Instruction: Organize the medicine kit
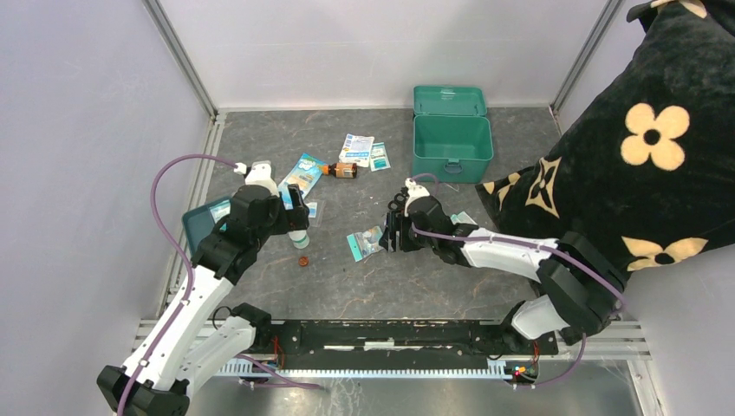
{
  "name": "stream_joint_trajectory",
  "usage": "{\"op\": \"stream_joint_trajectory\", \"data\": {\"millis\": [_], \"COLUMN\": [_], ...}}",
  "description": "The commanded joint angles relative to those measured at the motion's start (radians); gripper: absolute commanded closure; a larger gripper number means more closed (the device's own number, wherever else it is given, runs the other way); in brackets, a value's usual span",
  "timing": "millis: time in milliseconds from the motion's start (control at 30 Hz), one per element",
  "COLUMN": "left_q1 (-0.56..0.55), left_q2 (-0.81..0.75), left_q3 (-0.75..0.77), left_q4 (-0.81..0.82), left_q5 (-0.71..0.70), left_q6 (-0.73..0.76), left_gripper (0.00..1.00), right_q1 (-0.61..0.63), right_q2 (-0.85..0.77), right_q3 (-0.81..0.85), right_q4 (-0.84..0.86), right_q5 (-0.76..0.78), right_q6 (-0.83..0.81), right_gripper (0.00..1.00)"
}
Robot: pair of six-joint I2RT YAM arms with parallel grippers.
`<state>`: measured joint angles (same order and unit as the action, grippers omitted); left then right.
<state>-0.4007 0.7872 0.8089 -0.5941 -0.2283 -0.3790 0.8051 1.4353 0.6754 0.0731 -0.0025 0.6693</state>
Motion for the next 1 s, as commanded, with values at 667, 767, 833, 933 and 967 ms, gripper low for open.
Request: {"op": "stream_joint_trajectory", "data": {"millis": [667,767,833,933,967], "left_q1": [-0.002,-0.003,-0.002,-0.003,-0.002], "left_q2": [-0.002,0.0,0.002,0.007,0.009], "left_q3": [0.015,0.015,0.015,0.016,0.016], "left_q4": [0.048,0.047,0.048,0.046,0.045], "left_q5": [0.031,0.03,0.03,0.029,0.028], "left_q6": [0.065,0.065,0.064,0.065,0.065], "left_gripper": [0.0,0.0,0.0,0.0,0.0], "right_q1": [0.006,0.005,0.006,0.006,0.006], "right_q2": [0.313,0.321,0.322,0.318,0.315], "right_q3": [0.224,0.216,0.214,0.209,0.206], "right_q4": [0.015,0.029,0.035,0.043,0.046], "right_q5": [0.048,0.029,0.023,0.015,0.015], "right_q6": [-0.028,-0.027,-0.026,-0.03,-0.032], "right_gripper": [0.47,0.57,0.63,0.72,0.75]}}
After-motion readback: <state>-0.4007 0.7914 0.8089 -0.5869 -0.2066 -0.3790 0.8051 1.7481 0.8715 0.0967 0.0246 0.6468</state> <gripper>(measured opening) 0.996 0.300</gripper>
